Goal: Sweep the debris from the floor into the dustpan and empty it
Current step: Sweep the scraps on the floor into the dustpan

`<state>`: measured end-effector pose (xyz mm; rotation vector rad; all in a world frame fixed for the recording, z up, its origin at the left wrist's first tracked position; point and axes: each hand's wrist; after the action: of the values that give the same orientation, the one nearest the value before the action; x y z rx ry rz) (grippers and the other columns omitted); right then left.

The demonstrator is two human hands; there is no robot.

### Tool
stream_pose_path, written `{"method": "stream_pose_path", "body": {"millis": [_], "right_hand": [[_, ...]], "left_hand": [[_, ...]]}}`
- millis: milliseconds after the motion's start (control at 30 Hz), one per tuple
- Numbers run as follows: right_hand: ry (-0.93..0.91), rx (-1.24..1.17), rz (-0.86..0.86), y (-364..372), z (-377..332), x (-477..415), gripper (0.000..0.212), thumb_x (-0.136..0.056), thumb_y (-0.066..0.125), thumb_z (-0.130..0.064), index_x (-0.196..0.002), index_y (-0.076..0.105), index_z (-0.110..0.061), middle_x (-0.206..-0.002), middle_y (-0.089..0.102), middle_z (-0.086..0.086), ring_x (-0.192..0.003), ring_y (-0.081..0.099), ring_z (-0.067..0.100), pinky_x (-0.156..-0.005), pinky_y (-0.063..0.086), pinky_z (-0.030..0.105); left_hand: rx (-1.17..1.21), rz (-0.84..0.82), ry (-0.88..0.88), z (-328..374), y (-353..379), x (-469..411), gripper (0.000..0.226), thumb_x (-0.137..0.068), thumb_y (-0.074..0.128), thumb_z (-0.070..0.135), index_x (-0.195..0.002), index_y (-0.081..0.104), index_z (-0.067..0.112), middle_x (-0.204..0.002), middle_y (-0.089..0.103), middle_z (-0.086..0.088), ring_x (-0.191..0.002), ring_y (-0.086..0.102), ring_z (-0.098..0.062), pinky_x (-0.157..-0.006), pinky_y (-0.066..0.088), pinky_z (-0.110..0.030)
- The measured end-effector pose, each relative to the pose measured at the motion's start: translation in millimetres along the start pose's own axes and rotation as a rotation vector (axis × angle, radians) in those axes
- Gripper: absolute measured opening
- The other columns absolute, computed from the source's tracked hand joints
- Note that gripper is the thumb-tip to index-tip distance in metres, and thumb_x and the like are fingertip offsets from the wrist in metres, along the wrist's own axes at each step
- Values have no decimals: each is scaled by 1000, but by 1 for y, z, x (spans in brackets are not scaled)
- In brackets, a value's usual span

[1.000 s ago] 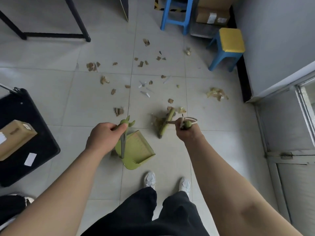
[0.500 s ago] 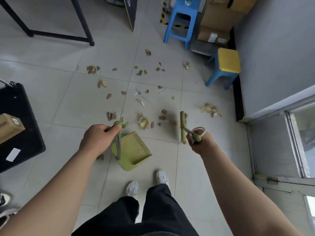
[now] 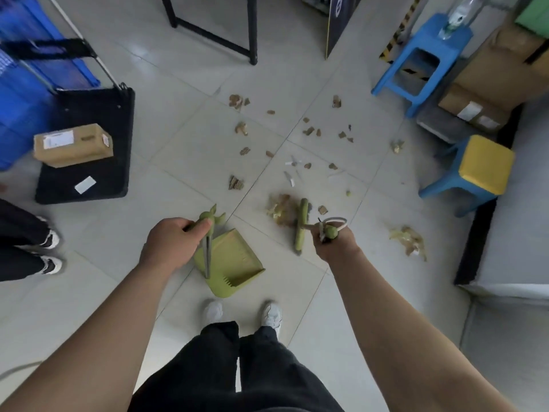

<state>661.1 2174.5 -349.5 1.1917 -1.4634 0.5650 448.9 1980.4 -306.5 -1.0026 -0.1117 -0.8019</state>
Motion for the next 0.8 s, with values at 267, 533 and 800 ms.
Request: {"method": "stream_pose_path", "body": {"millis": [267, 533, 800], "right_hand": [[-125, 404, -106, 35, 46, 31, 28, -97, 32, -1, -74, 42, -13, -73, 43, 3, -59, 45, 14, -54, 45, 22], [-7, 360, -271, 64, 92, 56, 24, -96, 39, -1, -74, 45, -10, -71, 44, 4, -58, 46, 15, -47, 48, 15], [188, 381, -447, 104, 174, 57, 31, -89, 24, 5, -70, 31, -18, -67, 25, 0, -52, 29, 10, -37, 34, 12]], "left_hand": [[40, 77, -97, -38, -22, 25, 62, -85, 55, 59, -80, 70, -1, -80, 71, -19, -79, 67, -39, -76, 55, -50], [178, 174, -238, -86, -61, 56, 80, -70, 47, 69, -90, 69, -5, -91, 72, -23, -85, 67, -41, -76, 54, -49], [225, 224, -332, -145, -101, 87, 69, -69, 47, 69, -79, 72, 5, -84, 73, -14, -82, 69, -36, -80, 55, -49]]}}
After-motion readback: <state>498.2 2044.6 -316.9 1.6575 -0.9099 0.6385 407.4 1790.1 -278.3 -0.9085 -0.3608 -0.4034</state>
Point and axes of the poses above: each hand's wrist, its own x-axis away from the middle knuckle, its own y-axis out of the palm, z = x × y
